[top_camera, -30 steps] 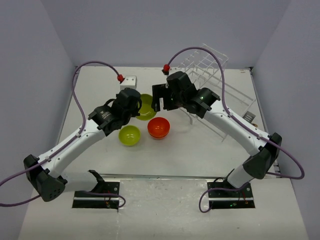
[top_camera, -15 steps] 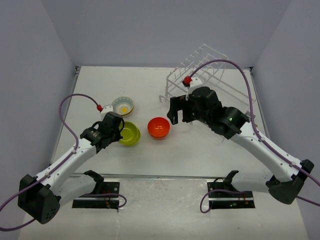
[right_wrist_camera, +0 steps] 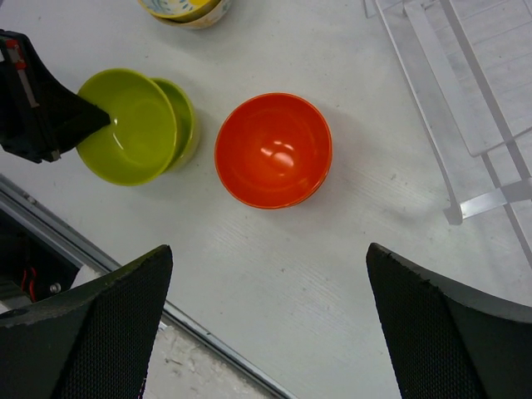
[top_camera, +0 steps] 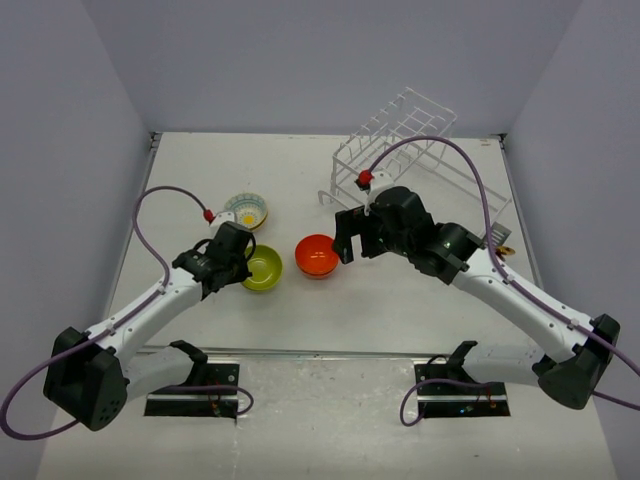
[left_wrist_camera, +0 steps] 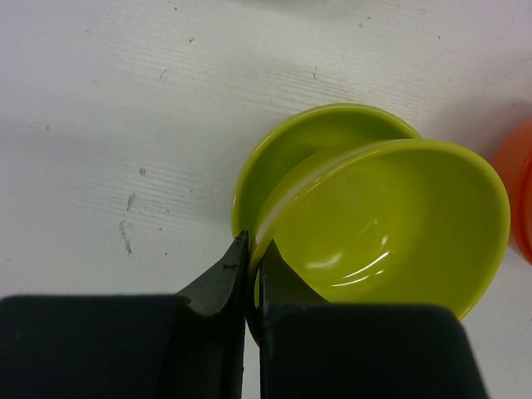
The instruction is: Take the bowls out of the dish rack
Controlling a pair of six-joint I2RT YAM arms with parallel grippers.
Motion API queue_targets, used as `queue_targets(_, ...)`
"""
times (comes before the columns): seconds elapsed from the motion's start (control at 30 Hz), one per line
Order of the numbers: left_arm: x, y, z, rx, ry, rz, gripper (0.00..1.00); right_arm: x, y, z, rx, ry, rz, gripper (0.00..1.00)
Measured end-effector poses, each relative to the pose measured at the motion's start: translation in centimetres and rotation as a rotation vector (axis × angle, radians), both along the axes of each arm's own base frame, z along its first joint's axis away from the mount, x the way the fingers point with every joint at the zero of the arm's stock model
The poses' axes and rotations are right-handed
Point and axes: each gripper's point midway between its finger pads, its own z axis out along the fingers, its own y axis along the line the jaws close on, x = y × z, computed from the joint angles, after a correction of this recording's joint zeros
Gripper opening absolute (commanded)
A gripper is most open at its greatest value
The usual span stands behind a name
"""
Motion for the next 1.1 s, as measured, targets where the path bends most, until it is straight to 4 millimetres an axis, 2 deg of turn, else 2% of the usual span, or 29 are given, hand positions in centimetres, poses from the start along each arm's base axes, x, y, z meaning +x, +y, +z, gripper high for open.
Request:
queue_targets(0.17,0.2,0.4,-0.6,0.010,0.019,0.019,0.02,0.0,0.0,0.3,0.006,-0.010,0.005,0.99)
queue_targets(0.23,0.3,0.6,-0.7,0.012,0.024,0.026,0.18,-0.1,-0.1,0.5,0.010,-0.016,0.006,0.99)
queue_targets(0.27,0.3,0.6,-0.7,0.009,0.024,0.028,0.30,-0.1,-0.1,0.6,0.011,-0.019,0.006,0.99)
queue_targets(0.33,0.6,0.4,-0.3,0.000,0.017,0.026,0.41,-0.2,-0.2,0.7,0.013,-0.022,0.005,0.99)
queue_targets(0.37,0.8,0.3,-0.1,-0.008,0.010,0.025,0.54,-0.2,-0.3,0.7,0.013,-0.023,0.003,0.99)
queue_targets(0.43,1.1,-0.2,0.7,-0.027,-0.004,0.016,0.66,-0.1,-0.4,0.7,0.011,-0.026,-0.002,0.99)
queue_targets(0.5,1.4,-0.6,1.9,-0.051,-0.025,0.008,0.83,0.2,-0.7,0.7,0.005,-0.029,-0.018,0.99)
queue_targets(0.53,1.7,-0.8,2.8,-0.067,-0.048,0.005,0.83,0.3,-0.9,0.7,0.004,-0.030,-0.026,0.99)
queue_targets(0.57,1.7,-0.9,3.9,-0.078,-0.068,0.003,1.00,0.6,-1.2,0.7,0.004,-0.029,-0.042,0.99)
queue_targets(0.63,2.1,-0.8,7.2,-0.101,-0.139,0.000,1.00,1.5,-2.2,0.7,0.007,-0.027,-0.092,0.99)
queue_targets(0.73,2.6,0.3,13.4,-0.098,-0.284,0.022,1.00,3.1,-5.2,1.0,0.008,-0.047,-0.235,0.99)
queue_targets(0.8,2.6,1.7,17.6,-0.076,-0.383,0.060,1.00,3.4,-7.5,1.7,-0.001,-0.078,-0.331,0.99)
queue_targets(0.87,2.2,3.3,20.9,-0.046,-0.459,0.101,1.00,2.9,-9.6,3.2,0.000,-0.123,-0.407,0.99)
queue_targets(0.93,1.3,4.9,22.8,-0.009,-0.501,0.135,1.00,2.1,-11.8,5.0,-0.003,-0.172,-0.474,0.99)
queue_targets(1.1,-1.5,8.3,24.6,0.077,-0.540,0.196,1.00,-0.7,-16.7,9.2,0.027,-0.275,-0.593,0.99)
